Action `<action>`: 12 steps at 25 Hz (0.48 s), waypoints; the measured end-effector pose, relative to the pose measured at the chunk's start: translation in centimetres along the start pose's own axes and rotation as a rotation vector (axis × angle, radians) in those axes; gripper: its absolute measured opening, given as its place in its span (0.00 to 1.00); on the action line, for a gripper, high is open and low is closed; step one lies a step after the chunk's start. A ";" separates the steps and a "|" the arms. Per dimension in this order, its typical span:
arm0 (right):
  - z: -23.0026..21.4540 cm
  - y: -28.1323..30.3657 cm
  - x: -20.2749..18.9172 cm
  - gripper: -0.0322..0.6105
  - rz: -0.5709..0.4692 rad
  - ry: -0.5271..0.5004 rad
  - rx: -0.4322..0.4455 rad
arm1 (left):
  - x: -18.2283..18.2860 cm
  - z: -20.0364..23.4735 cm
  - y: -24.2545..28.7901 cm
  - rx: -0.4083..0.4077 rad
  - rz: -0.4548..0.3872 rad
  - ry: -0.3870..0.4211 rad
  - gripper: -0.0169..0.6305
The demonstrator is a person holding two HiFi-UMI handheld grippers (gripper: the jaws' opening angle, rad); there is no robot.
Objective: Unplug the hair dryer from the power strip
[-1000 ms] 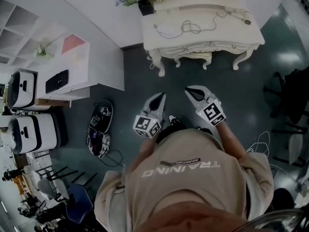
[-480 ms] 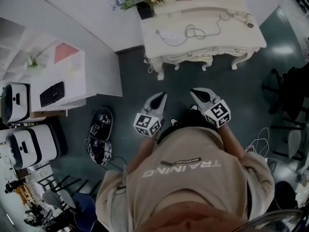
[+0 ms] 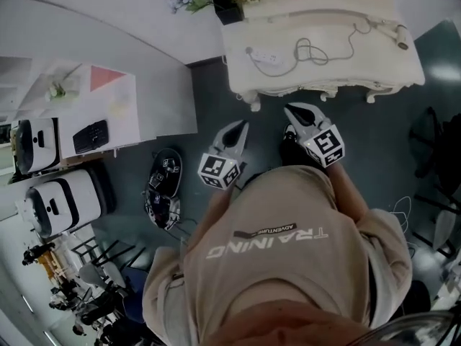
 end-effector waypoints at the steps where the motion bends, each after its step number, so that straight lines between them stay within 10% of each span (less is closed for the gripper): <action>1: -1.1 1.1 0.6 0.05 -0.004 -0.001 0.016 | 0.6 0.7 1.0 0.007 0.003 0.010 0.04; 12: -8.2 9.7 0.8 0.05 0.034 -0.037 0.133 | 2.6 5.1 10.2 0.041 0.007 0.014 0.04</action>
Point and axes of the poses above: the fingertips, and each gripper's own axes: y forward along the fingers, z to its left, x out of its top, the point moved 5 cm from there along -y, backward along the fingers, and after that the axes turned 7 degrees about -z, right-handed, at the moved point
